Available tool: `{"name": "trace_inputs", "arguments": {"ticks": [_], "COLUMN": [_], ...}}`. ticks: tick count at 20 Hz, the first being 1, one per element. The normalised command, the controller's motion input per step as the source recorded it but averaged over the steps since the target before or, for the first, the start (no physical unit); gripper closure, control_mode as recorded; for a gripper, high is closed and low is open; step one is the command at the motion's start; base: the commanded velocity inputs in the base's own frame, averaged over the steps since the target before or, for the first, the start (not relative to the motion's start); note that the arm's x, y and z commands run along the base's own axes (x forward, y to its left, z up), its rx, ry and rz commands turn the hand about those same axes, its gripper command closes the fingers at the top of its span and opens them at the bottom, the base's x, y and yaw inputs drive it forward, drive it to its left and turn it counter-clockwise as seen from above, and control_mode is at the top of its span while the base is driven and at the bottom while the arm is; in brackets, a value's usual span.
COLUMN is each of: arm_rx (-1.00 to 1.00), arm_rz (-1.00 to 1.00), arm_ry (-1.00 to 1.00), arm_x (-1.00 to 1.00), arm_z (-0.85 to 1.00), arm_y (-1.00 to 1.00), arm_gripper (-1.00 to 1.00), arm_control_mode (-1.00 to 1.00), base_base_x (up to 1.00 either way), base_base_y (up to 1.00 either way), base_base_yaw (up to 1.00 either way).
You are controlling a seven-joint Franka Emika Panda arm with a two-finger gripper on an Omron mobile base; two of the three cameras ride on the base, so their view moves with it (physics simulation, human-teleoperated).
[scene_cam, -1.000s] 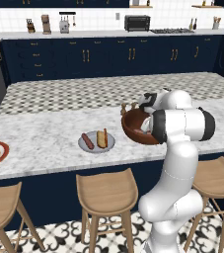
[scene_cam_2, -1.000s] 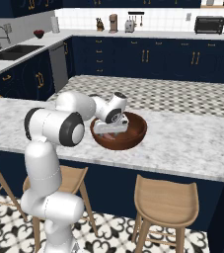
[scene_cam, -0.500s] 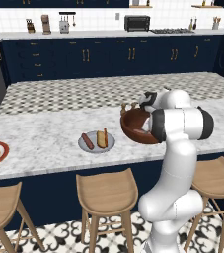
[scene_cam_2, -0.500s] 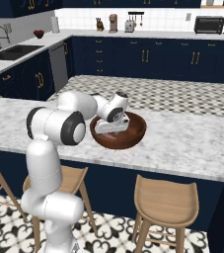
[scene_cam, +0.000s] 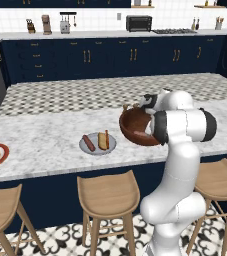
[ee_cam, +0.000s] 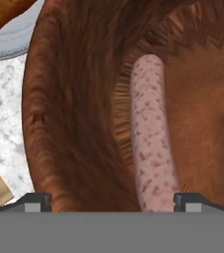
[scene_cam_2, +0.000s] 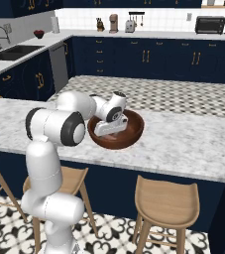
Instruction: Place one bun and one sausage from the bowl on each plate.
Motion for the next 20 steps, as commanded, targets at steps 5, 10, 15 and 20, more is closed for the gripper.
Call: {"name": "trace_inputs", "arguments": {"ticks": [5,10,15,20], "arm_rx": [0.00,-0.01,0.00,0.00], "arm_rz": [0.10,0.09,0.01,0.00], "arm_ry": [0.00,0.00,0.00,0.00], "arm_x": [0.09,0.35,0.00,0.00], "arm_z": [-0.03,-0.19,-0.01,0.00], "arm_y": [0.00,0.01,0.03,0.00], "arm_gripper": [-1.00,-1.00,-1.00,-1.00], "arm_control_mode": [-1.00,-1.00,-1.00,-1.00], "base_base_x": [0.00,0.00,0.00,0.00], "base_base_y": [0.00,0.00,0.00,0.00], "base_base_yaw": [0.00,0.00,0.00,0.00]}}
